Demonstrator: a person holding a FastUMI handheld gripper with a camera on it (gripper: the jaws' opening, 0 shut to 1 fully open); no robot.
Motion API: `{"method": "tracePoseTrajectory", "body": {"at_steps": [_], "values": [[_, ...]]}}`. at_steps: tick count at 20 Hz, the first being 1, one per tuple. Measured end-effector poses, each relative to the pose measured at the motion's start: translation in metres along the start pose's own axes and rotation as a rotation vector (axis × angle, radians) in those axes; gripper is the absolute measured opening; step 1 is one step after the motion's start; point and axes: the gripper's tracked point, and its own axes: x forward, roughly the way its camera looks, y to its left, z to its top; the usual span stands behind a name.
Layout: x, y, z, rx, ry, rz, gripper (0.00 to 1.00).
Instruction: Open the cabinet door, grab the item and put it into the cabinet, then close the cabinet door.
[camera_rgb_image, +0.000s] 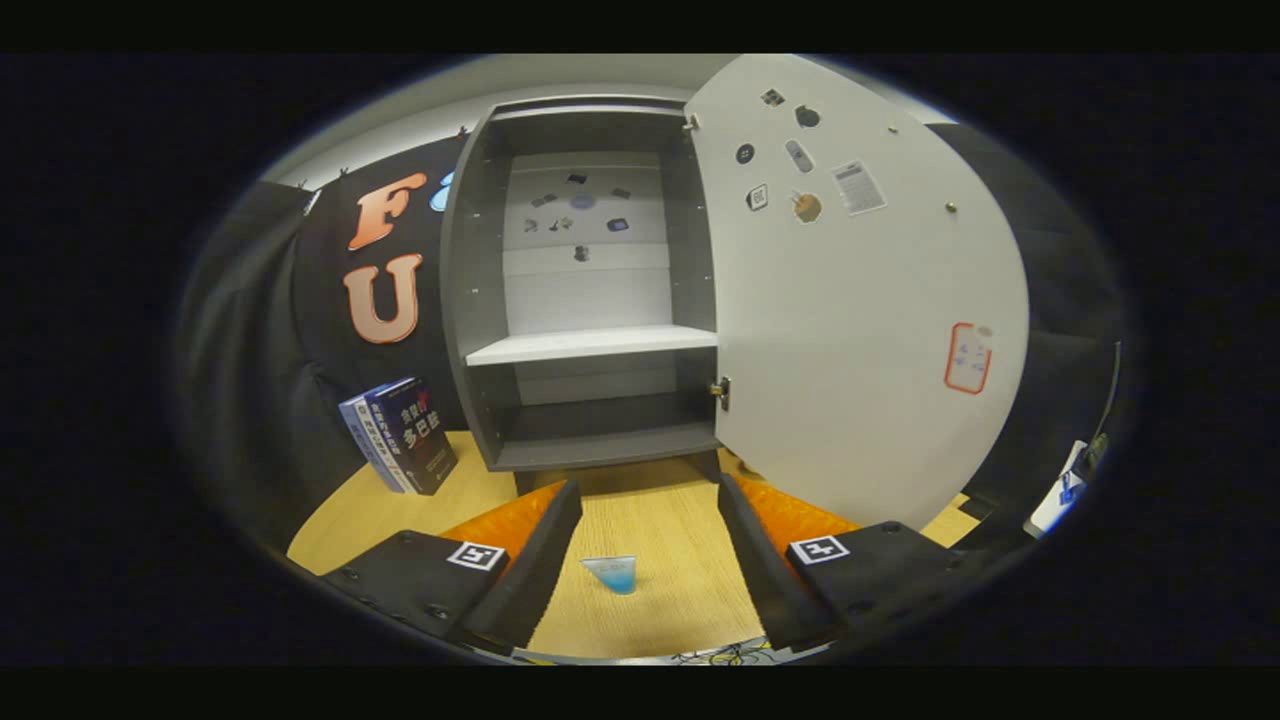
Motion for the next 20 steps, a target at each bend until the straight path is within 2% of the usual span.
{"method": "tracePoseTrajectory", "body": {"at_steps": [5, 13, 20], "values": [[0.008, 0.012, -0.034, -0.021, 0.092, 0.042, 0.97], [0.015, 0.015, -0.078, -0.059, 0.234, 0.076, 0.97], [0.037, 0.015, -0.119, -0.088, 0.334, 0.07, 0.97]]}}
